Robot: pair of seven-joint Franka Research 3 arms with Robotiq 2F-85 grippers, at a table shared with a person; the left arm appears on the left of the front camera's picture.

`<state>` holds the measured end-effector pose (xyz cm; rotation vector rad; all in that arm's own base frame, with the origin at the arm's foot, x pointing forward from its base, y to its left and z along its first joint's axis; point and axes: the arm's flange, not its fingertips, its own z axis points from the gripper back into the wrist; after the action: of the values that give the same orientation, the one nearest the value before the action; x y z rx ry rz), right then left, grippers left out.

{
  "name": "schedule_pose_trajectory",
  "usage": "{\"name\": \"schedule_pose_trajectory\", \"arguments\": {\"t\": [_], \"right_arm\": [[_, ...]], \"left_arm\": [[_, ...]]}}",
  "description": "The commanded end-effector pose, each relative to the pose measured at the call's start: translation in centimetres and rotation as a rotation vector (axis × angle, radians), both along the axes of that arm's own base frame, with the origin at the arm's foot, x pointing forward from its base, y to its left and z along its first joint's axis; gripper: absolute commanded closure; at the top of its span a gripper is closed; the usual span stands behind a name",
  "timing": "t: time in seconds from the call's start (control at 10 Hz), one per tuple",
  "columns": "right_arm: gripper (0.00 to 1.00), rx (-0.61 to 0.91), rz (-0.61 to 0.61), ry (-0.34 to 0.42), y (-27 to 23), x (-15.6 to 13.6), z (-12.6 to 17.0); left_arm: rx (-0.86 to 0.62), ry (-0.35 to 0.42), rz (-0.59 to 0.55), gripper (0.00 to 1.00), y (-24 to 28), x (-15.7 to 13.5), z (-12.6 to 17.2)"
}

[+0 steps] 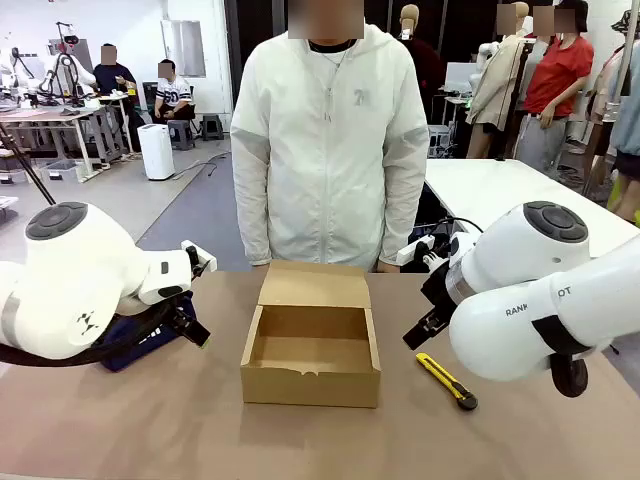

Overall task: Pack the items into the box.
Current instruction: Pick up the item indicated by the person and place it inside the Mailer Box.

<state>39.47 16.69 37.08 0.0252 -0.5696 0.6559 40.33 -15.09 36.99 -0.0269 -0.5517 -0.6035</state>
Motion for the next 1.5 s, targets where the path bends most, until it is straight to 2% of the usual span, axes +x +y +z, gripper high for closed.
{"name": "schedule_pose_trajectory", "arguments": {"t": [0.0,1.3,1.4], "right_arm": [[0.00,0.000,0.000,0.000,0.0,0.0,0.0],[0.00,-0.001,0.000,0.002,0.0,0.0,-0.1],[0.00,0.024,0.038,0.094,-0.3,-0.4,1.2]], "left_arm": [[0.000,0.000,0.000,0.00,0.0,0.0,0.0],[0.000,0.000,0.000,0.00,0.0,0.0,0.0],[-0.044,0.075,-0.054,0.00,0.4,-1.4,0.4]]}}
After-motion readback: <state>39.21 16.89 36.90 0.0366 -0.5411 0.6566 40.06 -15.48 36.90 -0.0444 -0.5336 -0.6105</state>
